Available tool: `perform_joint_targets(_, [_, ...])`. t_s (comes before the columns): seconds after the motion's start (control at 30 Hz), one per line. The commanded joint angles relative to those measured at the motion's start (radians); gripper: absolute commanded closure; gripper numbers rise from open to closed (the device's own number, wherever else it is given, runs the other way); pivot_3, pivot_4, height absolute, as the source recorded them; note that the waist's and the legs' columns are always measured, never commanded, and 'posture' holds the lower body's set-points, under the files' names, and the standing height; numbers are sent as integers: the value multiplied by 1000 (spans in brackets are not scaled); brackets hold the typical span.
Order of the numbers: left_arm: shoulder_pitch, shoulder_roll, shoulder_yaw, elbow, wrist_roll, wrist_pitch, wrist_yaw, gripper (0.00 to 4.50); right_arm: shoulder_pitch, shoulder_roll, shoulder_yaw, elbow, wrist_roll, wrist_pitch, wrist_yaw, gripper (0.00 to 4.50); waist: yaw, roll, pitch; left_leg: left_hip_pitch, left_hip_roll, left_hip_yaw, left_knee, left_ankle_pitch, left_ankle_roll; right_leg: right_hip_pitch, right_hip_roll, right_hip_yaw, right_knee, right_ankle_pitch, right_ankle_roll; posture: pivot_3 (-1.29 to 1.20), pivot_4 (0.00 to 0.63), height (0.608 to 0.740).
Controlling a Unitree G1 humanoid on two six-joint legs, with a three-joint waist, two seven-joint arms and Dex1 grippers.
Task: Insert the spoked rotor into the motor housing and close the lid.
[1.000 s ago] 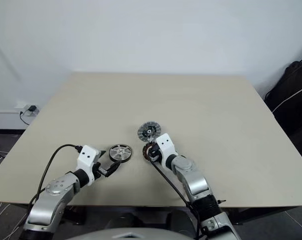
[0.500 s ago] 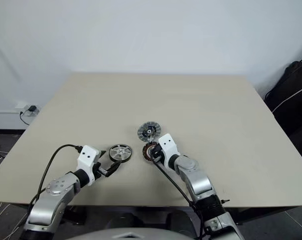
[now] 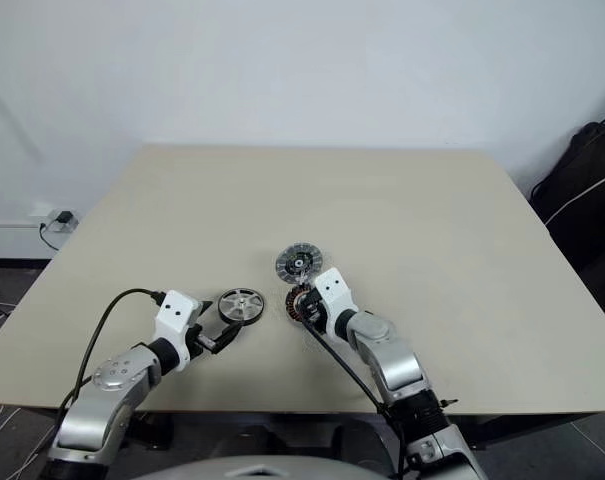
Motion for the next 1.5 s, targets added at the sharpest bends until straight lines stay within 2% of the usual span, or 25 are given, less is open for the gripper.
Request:
perform_joint_targets(0.03, [-4,-6,0,-19,-4,-11,6,0,1,-9,-21,-78,22,8,15,1185,0,0,0,0,0,0,0,0,0,0,0,0,0,0,0,0,0,740])
perform_joint_targets(0.1, [-3,-7,-1,-19,-4,-11,7,0,4,-10,-27,-111,37,15,22,1185,0,0,0,0,0,0,0,0,0,0,0,0,0,0,0,0,0,740])
perform_joint_targets(0.17, [-4,-8,-2,-17,-4,-11,8,0,7,-7,-34,-136,44,19,15,1604,0,0,0,0,0,0,0,0,0,0,0,0,0,0,0,0,0,740])
perform_joint_targets(0.47, [-11,-12,-7,-11,-3,-14,8,0,16,4,-46,-163,43,43,-22,4470,0,0,0,0,0,0,-1,0,0,0,0,0,0,0,0,0,0,740])
perform_joint_targets(1.5, [11,-15,-9,-19,-4,-20,18,0,5,12,-6,-66,-6,41,-54,4470,-1,0,0,0,0,0,-1,0,0,-1,0,0,0,0,0,0,0,740])
